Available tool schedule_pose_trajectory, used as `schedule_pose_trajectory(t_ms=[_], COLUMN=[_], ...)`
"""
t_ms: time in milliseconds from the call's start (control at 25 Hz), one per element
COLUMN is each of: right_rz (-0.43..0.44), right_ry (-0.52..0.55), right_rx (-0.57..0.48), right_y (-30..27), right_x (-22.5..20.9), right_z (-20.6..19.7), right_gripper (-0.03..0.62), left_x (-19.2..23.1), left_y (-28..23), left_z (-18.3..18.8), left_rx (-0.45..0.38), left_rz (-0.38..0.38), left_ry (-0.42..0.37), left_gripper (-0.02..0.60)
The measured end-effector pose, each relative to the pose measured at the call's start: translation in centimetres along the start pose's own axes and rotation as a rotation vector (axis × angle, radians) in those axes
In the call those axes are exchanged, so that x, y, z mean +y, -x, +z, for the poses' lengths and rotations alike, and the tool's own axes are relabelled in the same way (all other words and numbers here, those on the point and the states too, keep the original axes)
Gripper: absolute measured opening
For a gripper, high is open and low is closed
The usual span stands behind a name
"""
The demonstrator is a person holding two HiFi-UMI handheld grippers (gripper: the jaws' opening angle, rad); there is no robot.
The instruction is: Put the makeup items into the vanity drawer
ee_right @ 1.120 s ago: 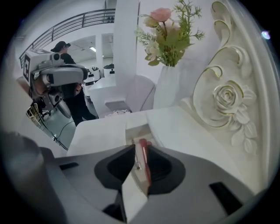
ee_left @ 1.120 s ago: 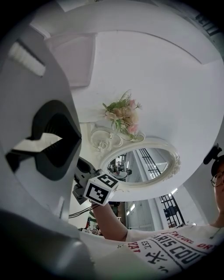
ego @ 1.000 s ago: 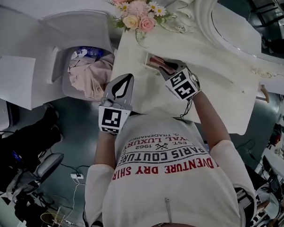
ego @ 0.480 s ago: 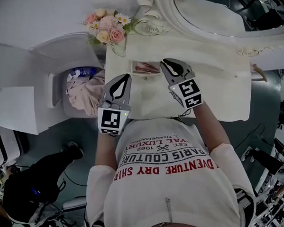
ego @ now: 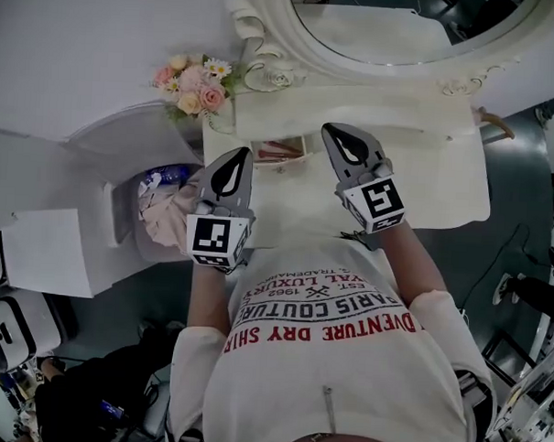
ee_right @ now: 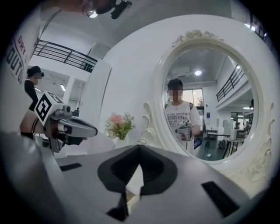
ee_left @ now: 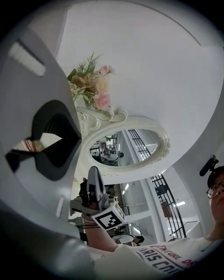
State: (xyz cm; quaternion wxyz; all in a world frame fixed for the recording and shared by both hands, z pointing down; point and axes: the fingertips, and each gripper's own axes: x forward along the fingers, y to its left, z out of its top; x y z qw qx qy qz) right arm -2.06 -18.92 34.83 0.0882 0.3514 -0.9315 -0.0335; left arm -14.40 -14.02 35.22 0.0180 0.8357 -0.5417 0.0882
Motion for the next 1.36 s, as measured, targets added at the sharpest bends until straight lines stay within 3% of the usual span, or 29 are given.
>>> schedule_pose_trajectory(t_ms=[200,760,1360], right_rz=[-0.041,-0.062,-0.096], right_ry=[-0.035,-0.041,-0.027], right_rx=[-0.043,-0.035,-0.045], right_y=[0.6,0.1,0.0], right_x=[-0.1,0.8,0.4], right_z=[0.9,0.9,1.0], right_gripper=[0.008,0.008,0.008], left_x=[0.3,1.1,1.5], left_y=[0.2,1.1,1.0], left_z=[0.9,1.3,1.8], left_rx=[-0.013,-0.019,-0.037], left_rz=[-0.020,-0.041,-0.023], left_ry=[-0.034,-0.066,-0.047], left_gripper=[0.008,0.008,0.008])
